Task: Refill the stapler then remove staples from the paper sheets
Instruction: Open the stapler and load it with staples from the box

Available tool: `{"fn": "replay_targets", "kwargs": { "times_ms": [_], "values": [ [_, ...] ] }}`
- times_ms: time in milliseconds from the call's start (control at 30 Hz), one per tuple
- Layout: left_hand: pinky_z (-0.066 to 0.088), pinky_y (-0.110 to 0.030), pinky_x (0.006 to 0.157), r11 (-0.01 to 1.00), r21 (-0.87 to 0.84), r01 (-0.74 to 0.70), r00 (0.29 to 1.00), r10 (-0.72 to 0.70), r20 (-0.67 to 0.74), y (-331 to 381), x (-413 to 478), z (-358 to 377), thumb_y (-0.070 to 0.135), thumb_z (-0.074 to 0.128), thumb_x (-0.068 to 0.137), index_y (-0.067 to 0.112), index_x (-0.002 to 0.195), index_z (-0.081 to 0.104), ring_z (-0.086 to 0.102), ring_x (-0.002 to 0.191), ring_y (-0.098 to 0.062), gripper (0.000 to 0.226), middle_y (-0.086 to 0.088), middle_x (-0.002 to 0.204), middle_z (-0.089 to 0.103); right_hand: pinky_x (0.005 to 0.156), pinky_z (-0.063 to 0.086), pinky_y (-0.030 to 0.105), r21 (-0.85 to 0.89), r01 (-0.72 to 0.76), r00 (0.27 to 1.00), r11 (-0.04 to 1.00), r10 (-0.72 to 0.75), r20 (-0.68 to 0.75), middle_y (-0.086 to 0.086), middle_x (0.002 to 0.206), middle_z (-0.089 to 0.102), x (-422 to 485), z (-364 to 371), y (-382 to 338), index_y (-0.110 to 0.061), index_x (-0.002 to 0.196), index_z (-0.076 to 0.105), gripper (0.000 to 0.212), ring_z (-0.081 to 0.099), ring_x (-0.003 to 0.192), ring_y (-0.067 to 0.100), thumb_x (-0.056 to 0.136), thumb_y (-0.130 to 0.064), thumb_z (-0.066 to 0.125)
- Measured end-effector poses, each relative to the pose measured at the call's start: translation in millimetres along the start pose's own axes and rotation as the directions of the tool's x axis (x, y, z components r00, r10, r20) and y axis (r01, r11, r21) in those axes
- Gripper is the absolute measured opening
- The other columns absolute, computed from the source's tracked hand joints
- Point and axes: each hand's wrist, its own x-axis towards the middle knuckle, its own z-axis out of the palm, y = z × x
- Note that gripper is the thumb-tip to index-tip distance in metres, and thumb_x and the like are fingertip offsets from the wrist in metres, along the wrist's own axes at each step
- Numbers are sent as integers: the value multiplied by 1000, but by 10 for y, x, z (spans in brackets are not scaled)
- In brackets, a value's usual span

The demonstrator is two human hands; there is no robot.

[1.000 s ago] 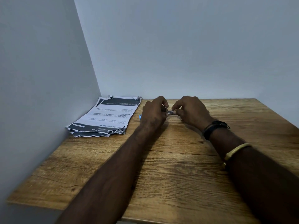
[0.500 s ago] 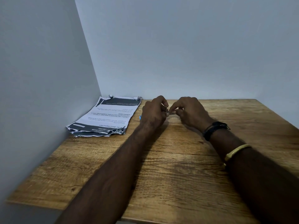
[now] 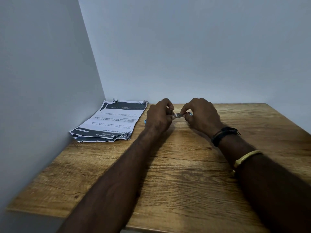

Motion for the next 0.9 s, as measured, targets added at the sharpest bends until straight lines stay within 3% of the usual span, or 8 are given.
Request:
{"fn": "replay_targets", "kwargs": {
  "times_ms": [133,267,900],
  "values": [
    [56,-35,87,1000,-4,3,1000,-3,-1,16,0,-11,6,80,77,17,96,66,73,91,-18,26,-2,88,78,85,46,40,-46,6,1000,999,-6,-2,0,97,68,-11,-11,-12,-31,95,78,14,60,99,25,85,-26,68],
    [56,-35,87,1000,-7,8,1000,-8,8,20,0,-13,7,81,79,18,97,65,73,92,-18,27,-2,90,79,90,47,43,22,41,999,999,-41,1,2,103,66,-19,6,-31,-26,103,74,18,58,100,24,86,-21,71],
    [58,-33,80,999,-47,-24,1000,23,-21,-21,17,13,7,82,77,22,92,64,73,84,-13,28,4,77,73,62,37,24,163,-113,993,980,106,47,-4,87,64,34,28,22,-24,87,79,11,60,78,14,79,-16,80]
  ]
}}
